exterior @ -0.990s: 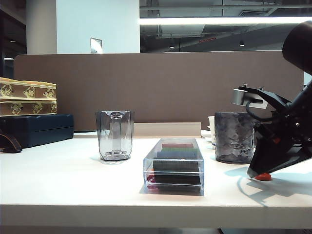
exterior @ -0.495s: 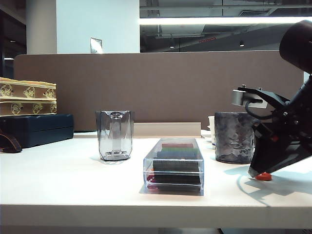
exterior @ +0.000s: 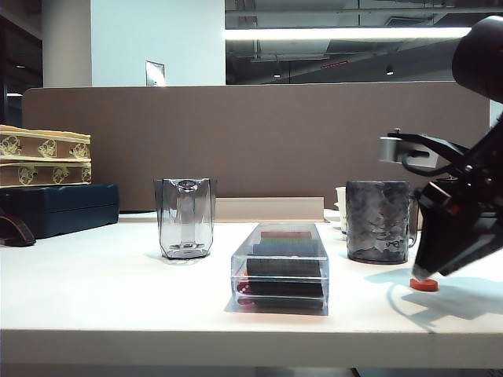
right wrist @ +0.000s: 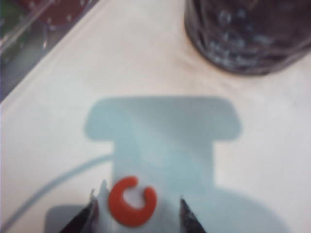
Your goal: Pick up the letter "c" and put it in the paper cup.
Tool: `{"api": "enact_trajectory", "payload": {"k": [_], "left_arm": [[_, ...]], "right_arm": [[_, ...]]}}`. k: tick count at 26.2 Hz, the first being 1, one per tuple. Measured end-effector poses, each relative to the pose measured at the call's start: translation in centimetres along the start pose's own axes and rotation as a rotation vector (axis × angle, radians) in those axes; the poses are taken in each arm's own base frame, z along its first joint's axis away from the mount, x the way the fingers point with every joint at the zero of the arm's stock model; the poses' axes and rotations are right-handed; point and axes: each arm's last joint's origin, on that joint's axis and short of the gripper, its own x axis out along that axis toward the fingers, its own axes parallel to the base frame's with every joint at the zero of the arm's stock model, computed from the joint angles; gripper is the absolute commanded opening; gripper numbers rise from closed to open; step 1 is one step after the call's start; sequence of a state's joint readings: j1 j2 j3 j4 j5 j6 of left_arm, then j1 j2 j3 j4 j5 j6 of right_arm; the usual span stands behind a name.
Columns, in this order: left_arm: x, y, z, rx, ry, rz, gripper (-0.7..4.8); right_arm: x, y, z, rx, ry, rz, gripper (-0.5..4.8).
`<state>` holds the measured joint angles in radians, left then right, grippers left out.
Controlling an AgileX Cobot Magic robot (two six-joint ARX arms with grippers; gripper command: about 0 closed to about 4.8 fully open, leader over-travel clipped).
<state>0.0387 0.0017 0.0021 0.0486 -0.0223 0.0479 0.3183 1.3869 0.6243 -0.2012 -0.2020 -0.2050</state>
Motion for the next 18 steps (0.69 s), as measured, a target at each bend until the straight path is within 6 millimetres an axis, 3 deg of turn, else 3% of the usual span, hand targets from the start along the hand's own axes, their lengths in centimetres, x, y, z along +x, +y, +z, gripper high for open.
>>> {"api": "enact_trajectory", "payload": {"k": [18], "left_arm": [[0.0,0.0,0.0,0.0,0.0,0.0,-0.06]], "right_arm": [[0.12,0.0,-0.38,0.001,0.042,-0.011,2.12]]}}
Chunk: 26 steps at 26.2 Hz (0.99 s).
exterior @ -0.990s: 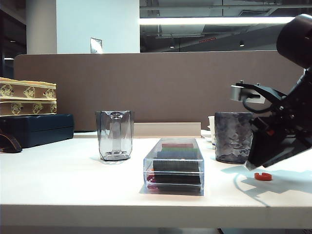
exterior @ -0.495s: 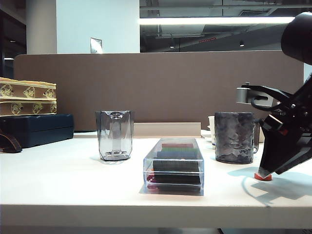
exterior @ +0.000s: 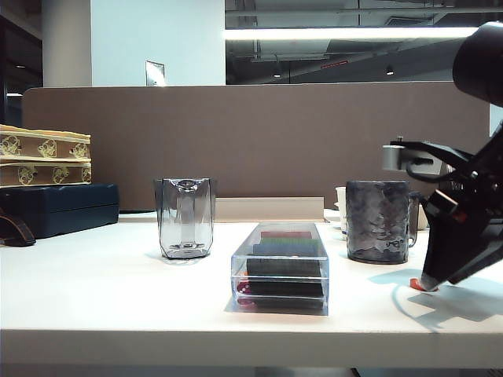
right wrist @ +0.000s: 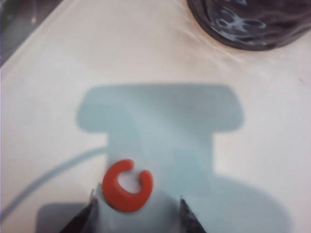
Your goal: Pick up the letter "c" and put it in the paper cup.
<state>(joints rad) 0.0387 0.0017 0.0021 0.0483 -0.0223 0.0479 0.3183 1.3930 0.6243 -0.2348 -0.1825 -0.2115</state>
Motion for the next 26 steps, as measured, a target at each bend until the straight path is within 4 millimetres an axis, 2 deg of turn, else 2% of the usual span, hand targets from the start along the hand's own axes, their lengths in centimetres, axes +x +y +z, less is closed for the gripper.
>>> {"api": "enact_trajectory", "payload": {"k": [26], "left_arm": [[0.0,0.0,0.0,0.0,0.0,0.0,-0.06]], "right_arm": [[0.46,-0.1,0.31,-0.01,-0.031,0.01,2.11]]}}
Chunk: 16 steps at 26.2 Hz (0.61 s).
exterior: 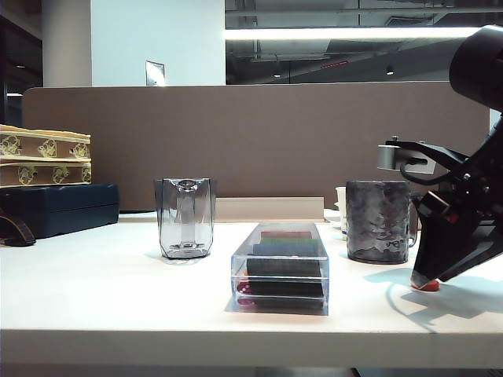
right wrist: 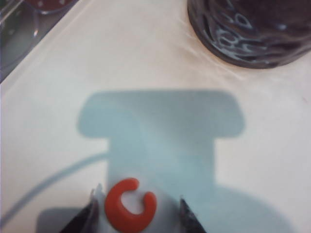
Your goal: Pick up the letter "c" and put it in the paper cup.
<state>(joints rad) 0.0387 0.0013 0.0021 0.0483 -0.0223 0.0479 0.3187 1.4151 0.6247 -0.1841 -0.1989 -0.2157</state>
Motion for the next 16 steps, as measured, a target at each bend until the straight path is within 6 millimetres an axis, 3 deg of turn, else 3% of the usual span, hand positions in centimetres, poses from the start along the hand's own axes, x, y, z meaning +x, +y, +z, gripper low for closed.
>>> {"api": "enact_trajectory", "payload": {"k": [16], "left_arm": [[0.0,0.0,0.0,0.0,0.0,0.0,-0.06]], "right_arm": [[0.05,-0.06,-0.11,0.002,0.015,-0.024,1.98]]}}
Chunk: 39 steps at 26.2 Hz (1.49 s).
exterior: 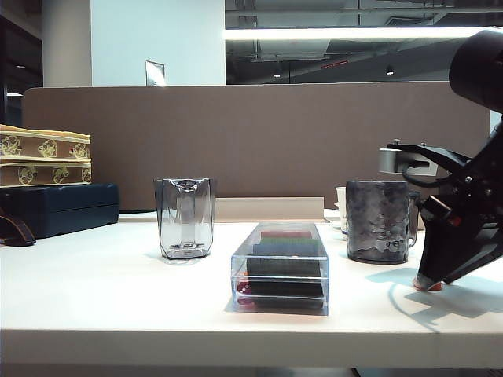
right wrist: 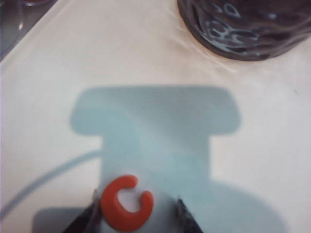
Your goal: Pick up the letter "c" and put it in the paper cup.
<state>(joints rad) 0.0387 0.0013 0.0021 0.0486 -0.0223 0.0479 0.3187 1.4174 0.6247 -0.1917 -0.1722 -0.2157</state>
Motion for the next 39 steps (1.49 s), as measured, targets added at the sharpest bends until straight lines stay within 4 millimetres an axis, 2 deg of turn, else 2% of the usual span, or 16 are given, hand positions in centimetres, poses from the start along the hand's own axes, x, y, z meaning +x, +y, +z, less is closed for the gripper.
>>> {"api": "enact_trajectory", "payload": {"k": [3,8,16,34,39], "left_arm": [[0.0,0.0,0.0,0.0,0.0,0.0,-0.06],[0.0,0.0,0.0,0.0,0.0,0.0,-0.06],[0.0,0.0,0.0,0.0,0.0,0.0,-0.06],[0.0,0.0,0.0,0.0,0.0,0.0,-0.06],[0.0,0.0,0.0,0.0,0.0,0.0,-0.06]], "right_arm": [[0.04,-0.01,0.03,0.0,-0.002,0.0,1.67],[0.04,-0.02,0.03,-0.002,-0.002,-0.001,1.65],[0.05,-0.02,0.03,-0.002,-0.002,-0.001,1.16],[0.05,-0.04,0.11,-0.004,-0.01,-0.003,1.03],[-0.13,-0.13,0.68,-0.008,-0.033,-0.008,1.03]]}}
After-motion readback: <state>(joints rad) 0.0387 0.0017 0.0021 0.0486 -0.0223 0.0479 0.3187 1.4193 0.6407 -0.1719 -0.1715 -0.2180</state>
